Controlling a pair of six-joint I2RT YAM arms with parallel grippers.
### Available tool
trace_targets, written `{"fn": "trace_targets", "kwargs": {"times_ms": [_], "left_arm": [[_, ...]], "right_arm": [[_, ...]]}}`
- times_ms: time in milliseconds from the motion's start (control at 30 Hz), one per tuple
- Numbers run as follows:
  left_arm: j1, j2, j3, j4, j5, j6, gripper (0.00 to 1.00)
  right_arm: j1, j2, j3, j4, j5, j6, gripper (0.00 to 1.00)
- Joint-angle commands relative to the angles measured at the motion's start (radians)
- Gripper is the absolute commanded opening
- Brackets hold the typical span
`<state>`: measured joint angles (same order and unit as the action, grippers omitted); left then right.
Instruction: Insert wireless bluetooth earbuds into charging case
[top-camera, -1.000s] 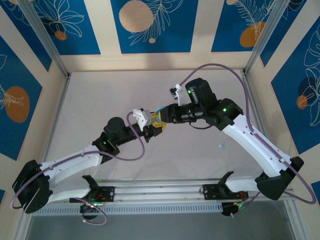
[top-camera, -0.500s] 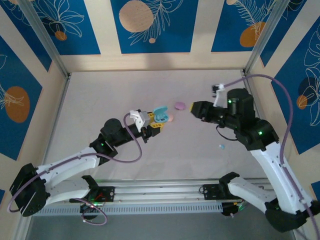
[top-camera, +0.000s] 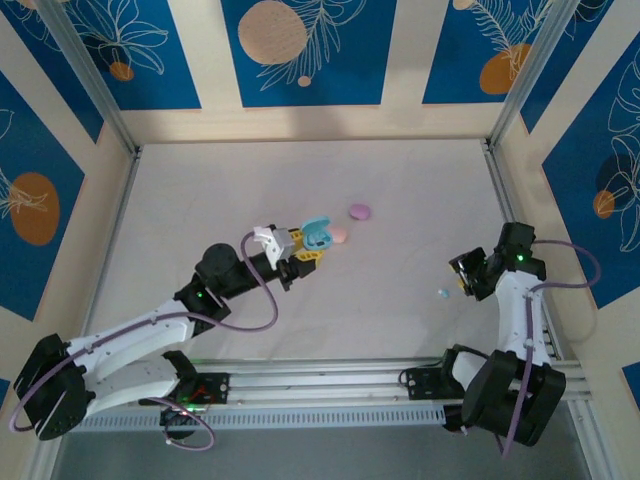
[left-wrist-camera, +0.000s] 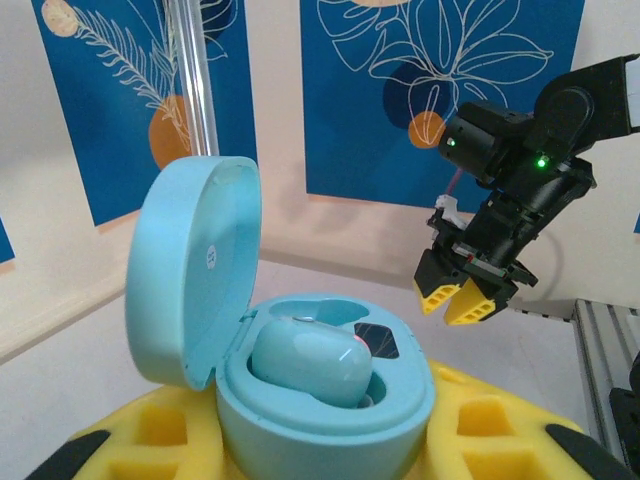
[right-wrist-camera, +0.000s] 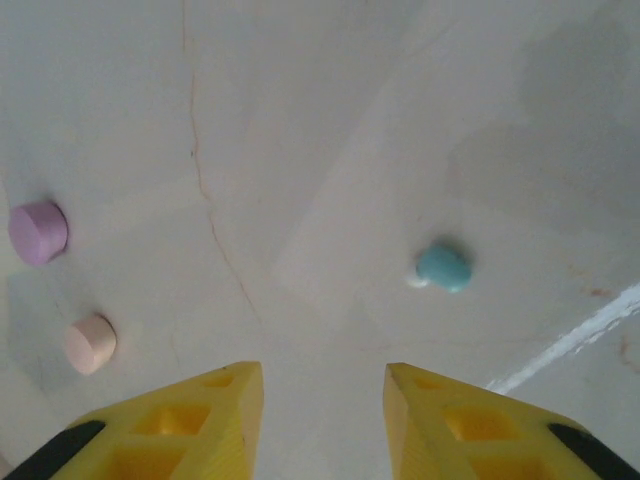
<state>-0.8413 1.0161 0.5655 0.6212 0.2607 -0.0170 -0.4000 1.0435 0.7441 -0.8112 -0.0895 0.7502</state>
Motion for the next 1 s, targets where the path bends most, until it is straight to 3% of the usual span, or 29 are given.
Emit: {"fn": "trace_targets", "kwargs": {"times_ms": [0,167,567,967], "left_arm": [[-0.013,-0.043,-0.027,0.036,0.002,0.004,0.31],[-0.012,-0.067,-0.061,0.055,-0.023,0.011,0.31],[-0.012,-0.085,-0.075,0.048,-0.032,0.017,0.32],[-0.013,-0.084,-0.067,0.039,-0.037,0.017,0.32]], "right_arm": [[-0.032,0.061,0.010,0.025,0.007,-0.044,0.39],[-0.031,0.233,0.034,0.059,-0.050,-0.093,0.40],[0.033,0.445,0.041,0.123,0.044,-0.074,0.43],[0.203,0.512,0.084,0.109,0.087,-0.094,0.42]]}}
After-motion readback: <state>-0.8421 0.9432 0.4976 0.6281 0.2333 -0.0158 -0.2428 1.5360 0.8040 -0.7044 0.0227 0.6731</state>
